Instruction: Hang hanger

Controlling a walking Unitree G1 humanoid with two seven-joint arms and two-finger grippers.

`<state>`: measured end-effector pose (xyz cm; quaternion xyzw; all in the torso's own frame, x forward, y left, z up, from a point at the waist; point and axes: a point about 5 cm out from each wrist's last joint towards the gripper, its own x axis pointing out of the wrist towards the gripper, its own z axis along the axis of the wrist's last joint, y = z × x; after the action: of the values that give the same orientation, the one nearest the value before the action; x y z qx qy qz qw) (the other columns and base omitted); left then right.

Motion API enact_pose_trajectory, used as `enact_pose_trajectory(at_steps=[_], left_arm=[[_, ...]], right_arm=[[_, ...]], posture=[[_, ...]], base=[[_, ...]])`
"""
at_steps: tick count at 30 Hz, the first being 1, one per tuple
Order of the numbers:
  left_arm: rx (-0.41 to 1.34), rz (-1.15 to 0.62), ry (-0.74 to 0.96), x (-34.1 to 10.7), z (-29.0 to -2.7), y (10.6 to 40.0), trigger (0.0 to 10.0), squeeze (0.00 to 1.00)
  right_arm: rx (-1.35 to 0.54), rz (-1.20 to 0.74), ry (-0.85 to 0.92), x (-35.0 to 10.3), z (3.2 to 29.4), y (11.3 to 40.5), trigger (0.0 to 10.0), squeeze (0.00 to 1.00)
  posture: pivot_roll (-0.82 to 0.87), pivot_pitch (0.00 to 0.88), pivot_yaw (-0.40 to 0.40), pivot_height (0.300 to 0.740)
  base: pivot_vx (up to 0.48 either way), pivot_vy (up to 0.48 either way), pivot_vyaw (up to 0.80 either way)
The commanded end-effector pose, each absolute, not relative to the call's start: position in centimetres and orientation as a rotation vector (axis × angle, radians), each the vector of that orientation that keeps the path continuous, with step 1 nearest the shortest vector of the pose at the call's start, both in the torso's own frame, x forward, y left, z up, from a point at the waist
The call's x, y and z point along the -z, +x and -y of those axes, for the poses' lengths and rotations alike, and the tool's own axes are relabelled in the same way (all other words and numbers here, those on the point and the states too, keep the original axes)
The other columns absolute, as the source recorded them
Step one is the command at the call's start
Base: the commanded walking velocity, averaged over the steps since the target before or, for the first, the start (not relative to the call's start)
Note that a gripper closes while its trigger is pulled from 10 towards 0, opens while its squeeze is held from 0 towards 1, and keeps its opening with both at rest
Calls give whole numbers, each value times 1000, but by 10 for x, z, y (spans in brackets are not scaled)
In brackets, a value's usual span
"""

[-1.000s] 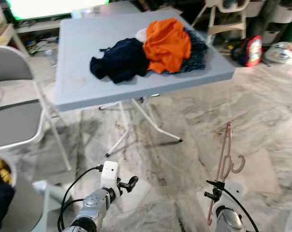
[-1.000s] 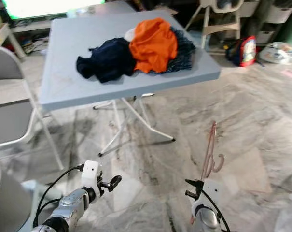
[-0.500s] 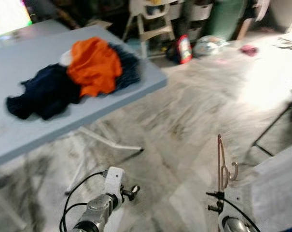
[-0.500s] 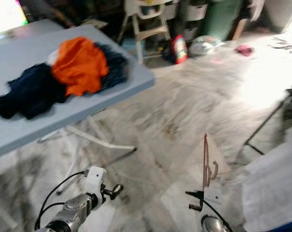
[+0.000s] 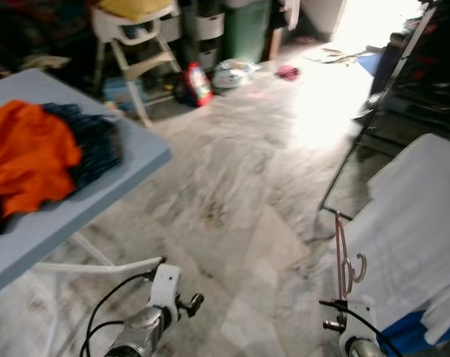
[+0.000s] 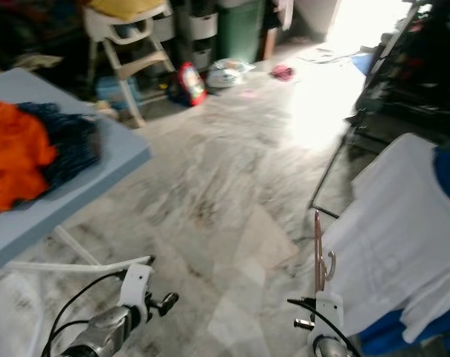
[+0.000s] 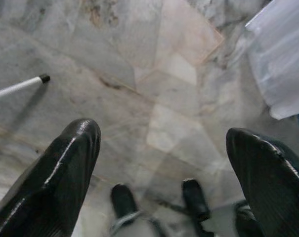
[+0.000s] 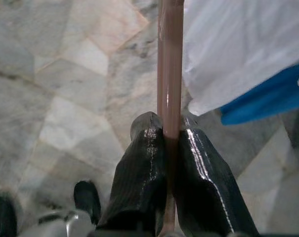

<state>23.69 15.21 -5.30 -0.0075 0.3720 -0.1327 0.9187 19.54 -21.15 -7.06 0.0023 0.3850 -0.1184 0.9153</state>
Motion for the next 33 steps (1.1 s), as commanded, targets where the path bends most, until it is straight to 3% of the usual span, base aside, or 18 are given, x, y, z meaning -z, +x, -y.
enact_pose_trajectory(at_steps=[1,7,20,33], left_arm=[[264,-784,-10,55,-152,235,10000,0],[250,-801,3,57,-152,232,10000,0],[272,-795,-7,55,-145,235,10000,0],[266,-805,-5,56,-148,234,10000,0]], right_arm=[[227,-831,-1,75,211,189,10000,0],[217,-850,-31,77,215,185,10000,0],[221,-871,-48,79,221,178,10000,0],[249,-861,-36,78,227,175,10000,0]], posture=[[-87,100,0,740],[-100,96,0,740],[-107,80,-10,740],[-124,90,-3,740]], base=[[345,0,-800],[335,0,-800],[0,0,-408],[0,465,-772]])
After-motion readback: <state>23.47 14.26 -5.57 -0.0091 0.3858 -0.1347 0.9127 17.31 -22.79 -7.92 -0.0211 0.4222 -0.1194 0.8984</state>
